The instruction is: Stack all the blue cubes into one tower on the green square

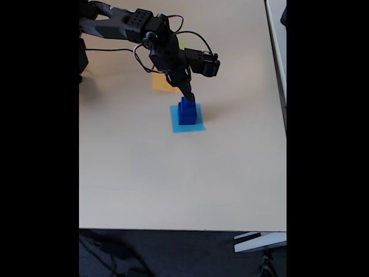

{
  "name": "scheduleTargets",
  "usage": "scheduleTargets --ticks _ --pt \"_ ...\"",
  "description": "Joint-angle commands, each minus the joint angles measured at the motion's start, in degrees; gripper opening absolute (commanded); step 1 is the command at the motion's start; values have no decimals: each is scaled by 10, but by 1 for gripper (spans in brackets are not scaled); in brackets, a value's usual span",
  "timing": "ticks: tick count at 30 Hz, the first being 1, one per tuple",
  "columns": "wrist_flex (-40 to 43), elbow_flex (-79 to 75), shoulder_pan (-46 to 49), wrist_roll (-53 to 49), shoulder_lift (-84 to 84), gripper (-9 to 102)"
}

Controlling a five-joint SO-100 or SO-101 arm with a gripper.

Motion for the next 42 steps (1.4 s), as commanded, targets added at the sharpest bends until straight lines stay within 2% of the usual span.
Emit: scheduleTargets --ticks 1,36,42 --pt "-3 -33 -1 -6 6 15" --pt "-5 -27 -4 -7 2 8" --pt "-7 -26 -4 -7 3 2"
